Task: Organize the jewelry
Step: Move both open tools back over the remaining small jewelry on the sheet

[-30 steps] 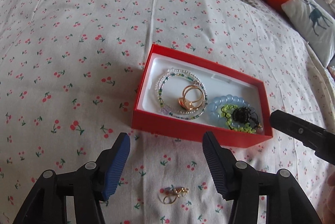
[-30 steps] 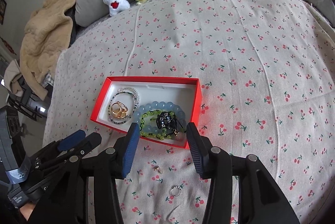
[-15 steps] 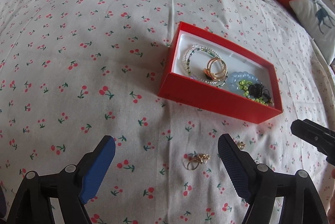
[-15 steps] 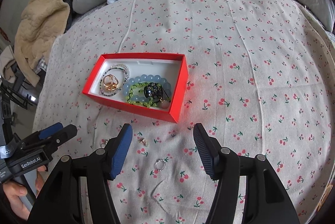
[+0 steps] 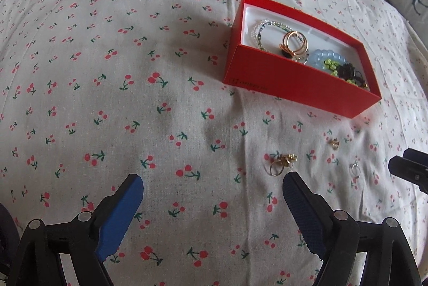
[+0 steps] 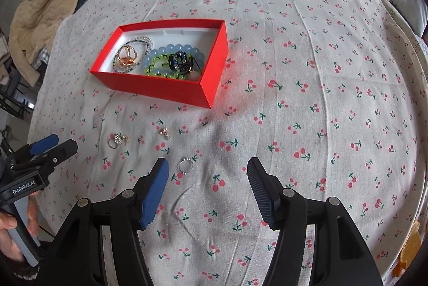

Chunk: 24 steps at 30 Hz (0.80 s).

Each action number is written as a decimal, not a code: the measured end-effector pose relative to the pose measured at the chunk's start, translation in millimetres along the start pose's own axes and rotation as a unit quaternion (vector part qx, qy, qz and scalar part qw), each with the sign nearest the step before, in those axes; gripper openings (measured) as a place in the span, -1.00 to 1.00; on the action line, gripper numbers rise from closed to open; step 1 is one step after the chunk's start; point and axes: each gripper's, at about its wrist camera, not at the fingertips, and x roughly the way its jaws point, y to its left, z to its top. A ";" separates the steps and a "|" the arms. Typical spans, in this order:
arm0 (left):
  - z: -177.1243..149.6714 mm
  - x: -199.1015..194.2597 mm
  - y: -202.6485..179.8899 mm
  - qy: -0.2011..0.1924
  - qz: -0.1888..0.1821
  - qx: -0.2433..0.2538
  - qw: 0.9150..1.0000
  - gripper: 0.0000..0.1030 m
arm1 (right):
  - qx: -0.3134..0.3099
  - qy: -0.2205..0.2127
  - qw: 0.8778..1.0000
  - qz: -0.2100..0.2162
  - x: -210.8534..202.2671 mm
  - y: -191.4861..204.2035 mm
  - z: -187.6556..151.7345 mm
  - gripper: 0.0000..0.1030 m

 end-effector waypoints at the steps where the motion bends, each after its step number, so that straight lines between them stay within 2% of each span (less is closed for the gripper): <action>1: -2.0 1.5 -0.6 0.003 0.002 0.004 1.000 0.72 | 0.001 0.006 1.000 -0.003 2.2 -0.9 -1.6 0.24; 9: -17.6 20.3 -8.3 0.027 0.018 0.049 0.998 0.72 | -0.003 0.039 0.999 -0.023 17.4 -6.4 -12.0 0.24; 12: -22.6 26.8 -14.9 0.018 0.019 0.085 0.996 0.71 | -0.010 0.053 0.998 -0.031 24.2 -5.6 -15.4 0.24; 16: -29.3 35.0 -26.7 0.000 0.024 0.145 0.989 0.68 | -0.020 0.067 0.997 -0.039 32.1 -4.4 -19.2 0.24; 21: -30.4 36.9 -38.3 -0.021 0.004 0.181 0.983 0.50 | -0.033 0.069 0.996 -0.046 33.2 -5.5 -21.8 0.24; 23: -28.8 37.0 -41.6 -0.026 -0.004 0.188 0.982 0.29 | -0.034 0.069 0.996 -0.047 33.6 -6.0 -21.7 0.25; 24: -27.7 37.4 -44.2 -0.028 -0.007 0.191 0.981 0.25 | -0.035 0.070 0.996 -0.048 33.6 -6.6 -21.8 0.24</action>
